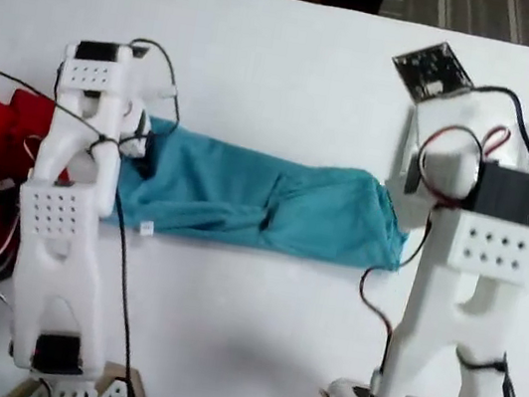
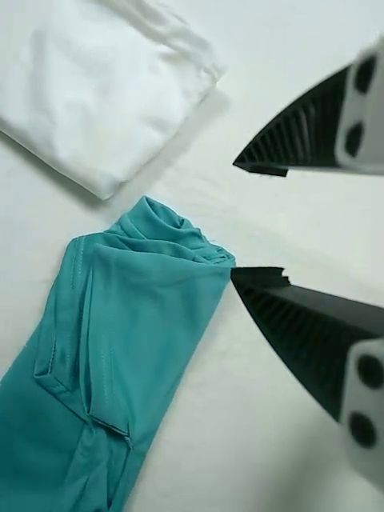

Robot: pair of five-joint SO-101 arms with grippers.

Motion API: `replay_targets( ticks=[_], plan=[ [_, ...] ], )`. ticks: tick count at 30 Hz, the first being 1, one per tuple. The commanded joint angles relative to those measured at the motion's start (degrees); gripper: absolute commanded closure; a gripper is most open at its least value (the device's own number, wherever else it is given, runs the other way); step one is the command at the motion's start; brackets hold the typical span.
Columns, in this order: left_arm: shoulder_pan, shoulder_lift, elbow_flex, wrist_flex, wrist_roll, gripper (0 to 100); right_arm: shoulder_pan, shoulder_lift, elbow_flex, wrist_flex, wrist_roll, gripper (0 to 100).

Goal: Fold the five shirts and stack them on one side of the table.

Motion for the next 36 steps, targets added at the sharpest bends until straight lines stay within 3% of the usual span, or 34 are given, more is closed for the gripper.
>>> replay_targets(
  ticks=[1, 5, 10, 14, 22, 26, 30, 36],
  plan=[
    [1.7, 3.4, -2.9, 2.0, 0.4, 79, 0.4, -5.5, 4.4, 0.9, 0.5, 80.4],
    [0.9, 3.0, -2.9, 2.0, 0.4, 99, 0.4, -8.5, 10.5, 0.8, 0.5, 80.5],
    [-2.2, 2.8, -3.4, 2.0, 0.1, 97, 0.5, -12.3, 19.3, -2.1, 0.5, 84.1],
    [-6.8, -2.3, -1.5, 2.3, -2.3, 97, 2.1, -15.8, 32.4, -12.2, 0.1, 82.4],
    [-10.8, -24.5, 13.6, 2.2, -7.6, 97, 17.1, -23.1, 60.0, -36.2, 0.1, 75.5],
    [-3.4, -32.7, 22.2, 2.1, -7.6, 97, 22.4, -23.4, 72.6, -50.4, 0.1, 75.7],
    [9.8, -38.2, 26.6, 2.1, -7.5, 97, 25.2, -23.4, 82.7, -63.2, 0.1, 75.7],
    [28.0, -41.9, 23.7, 1.5, -7.7, 97, 26.9, -24.3, 83.9, -64.6, 0.1, 75.7]
  ],
)
